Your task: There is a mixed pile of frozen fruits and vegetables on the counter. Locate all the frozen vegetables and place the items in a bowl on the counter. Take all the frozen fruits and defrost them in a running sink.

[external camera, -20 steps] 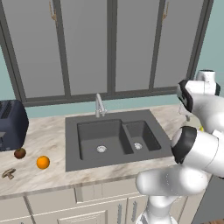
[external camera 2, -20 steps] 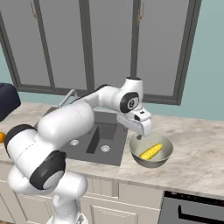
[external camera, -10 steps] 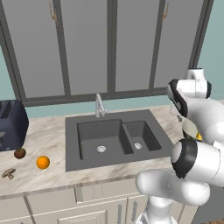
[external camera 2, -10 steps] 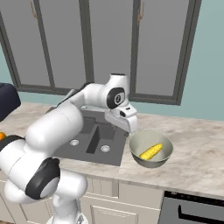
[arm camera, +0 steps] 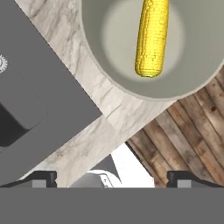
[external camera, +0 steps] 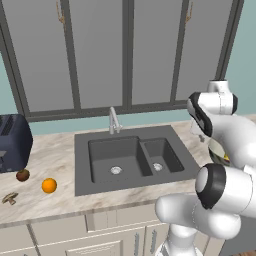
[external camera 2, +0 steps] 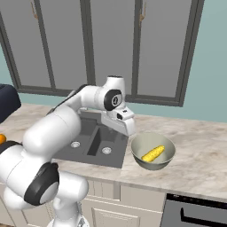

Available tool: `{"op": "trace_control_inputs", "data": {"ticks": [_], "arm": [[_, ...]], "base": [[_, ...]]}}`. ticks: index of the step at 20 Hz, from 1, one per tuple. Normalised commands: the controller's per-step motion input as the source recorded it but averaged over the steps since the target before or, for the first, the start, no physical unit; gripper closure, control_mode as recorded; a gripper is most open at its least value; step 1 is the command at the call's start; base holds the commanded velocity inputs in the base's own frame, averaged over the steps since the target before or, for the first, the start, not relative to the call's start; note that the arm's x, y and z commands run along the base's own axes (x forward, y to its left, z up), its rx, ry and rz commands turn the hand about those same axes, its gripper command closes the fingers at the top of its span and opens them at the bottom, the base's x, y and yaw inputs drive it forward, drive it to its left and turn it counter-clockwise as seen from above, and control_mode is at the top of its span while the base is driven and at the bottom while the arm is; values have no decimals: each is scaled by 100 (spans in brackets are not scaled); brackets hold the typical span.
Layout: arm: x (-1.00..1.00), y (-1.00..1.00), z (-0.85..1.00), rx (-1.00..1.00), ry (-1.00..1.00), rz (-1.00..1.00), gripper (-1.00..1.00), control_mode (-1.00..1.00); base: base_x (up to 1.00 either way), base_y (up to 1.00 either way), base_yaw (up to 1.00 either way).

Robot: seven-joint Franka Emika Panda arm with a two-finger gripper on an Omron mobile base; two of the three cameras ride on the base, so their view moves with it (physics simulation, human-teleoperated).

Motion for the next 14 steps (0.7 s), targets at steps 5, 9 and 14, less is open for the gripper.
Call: {"op": "trace_control_inputs", "data": {"ticks": [5,9,14], "arm": [[-7,27,-1,1,1,11,-100,-100],[-2,28,4,0,4,19,-100,-100],[-1,23,7,0,3,20,-100,-100]], "base": [[0,0,0],[0,0,0],[0,0,0]]}}
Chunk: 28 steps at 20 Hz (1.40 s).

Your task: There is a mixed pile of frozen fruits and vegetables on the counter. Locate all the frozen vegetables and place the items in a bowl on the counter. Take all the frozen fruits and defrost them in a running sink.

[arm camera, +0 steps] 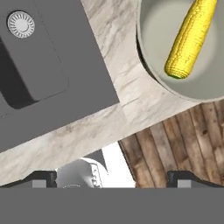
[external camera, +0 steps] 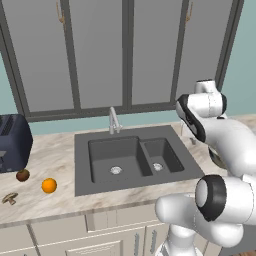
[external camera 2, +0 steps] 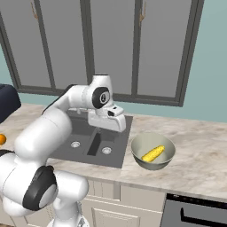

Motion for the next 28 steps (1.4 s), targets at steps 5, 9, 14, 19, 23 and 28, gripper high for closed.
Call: {"op": "trace_control_inputs", "data": {"ticks": [5,9,14,19,23,28], "arm": [[-8,29,5,1,3,13,-100,-100],[-4,34,0,3,6,10,-100,-100],[-5,43,0,3,7,10,-100,-100],[-6,42,0,3,7,11,-100,-100],[-10,41,0,3,7,10,-100,-100],[-15,41,0,2,7,10,-100,-100]], "base": [[0,0,0],[0,0,0],[0,0,0],[0,0,0],[0,0,0],[0,0,0]]}}
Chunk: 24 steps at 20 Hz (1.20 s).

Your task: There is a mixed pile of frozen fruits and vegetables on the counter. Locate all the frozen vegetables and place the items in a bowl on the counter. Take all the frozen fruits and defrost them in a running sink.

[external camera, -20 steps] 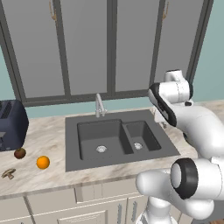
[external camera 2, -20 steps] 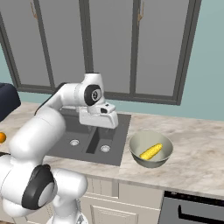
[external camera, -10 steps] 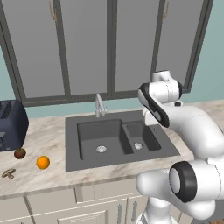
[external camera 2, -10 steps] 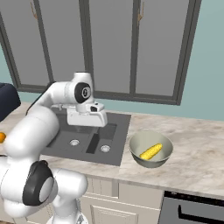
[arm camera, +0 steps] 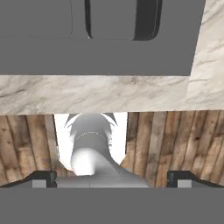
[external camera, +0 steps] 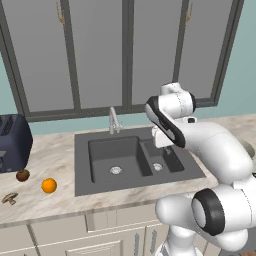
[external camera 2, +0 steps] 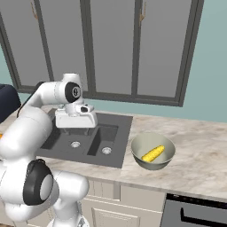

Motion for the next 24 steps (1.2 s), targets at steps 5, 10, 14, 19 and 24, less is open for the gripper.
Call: {"op": "trace_control_inputs", "data": {"ticks": [5,10,14,19,24], "arm": [[-16,43,0,0,8,10,-100,-100],[-16,45,0,0,8,10,-100,-100],[-16,43,-2,0,7,11,-100,-100],[-5,41,-8,0,1,12,-100,-100],[0,36,-10,0,-5,8,-100,-100]], "base": [[0,0,0],[0,0,0],[0,0,0],[0,0,0],[0,0,0]]}}
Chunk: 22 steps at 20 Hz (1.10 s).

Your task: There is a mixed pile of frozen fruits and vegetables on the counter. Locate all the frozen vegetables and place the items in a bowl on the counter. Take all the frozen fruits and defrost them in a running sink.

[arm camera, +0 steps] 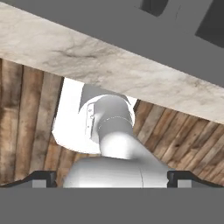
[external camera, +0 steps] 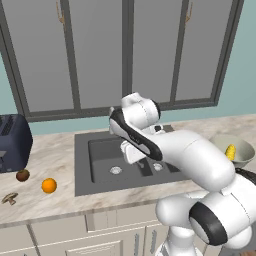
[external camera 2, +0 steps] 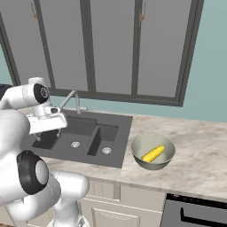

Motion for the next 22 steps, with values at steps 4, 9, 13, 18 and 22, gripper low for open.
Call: {"op": "trace_control_inputs", "data": {"ticks": [4,9,13,18,22], "arm": [[0,32,-7,2,-14,5,-100,-100],[-3,33,-4,2,-17,5,-100,-100],[-1,37,-6,1,-7,6,-100,-100],[0,40,0,0,0,5,-100,-100],[0,40,0,0,7,4,-100,-100]], "base": [[0,0,0],[0,0,0],[0,0,0],[0,0,0],[0,0,0]]}}
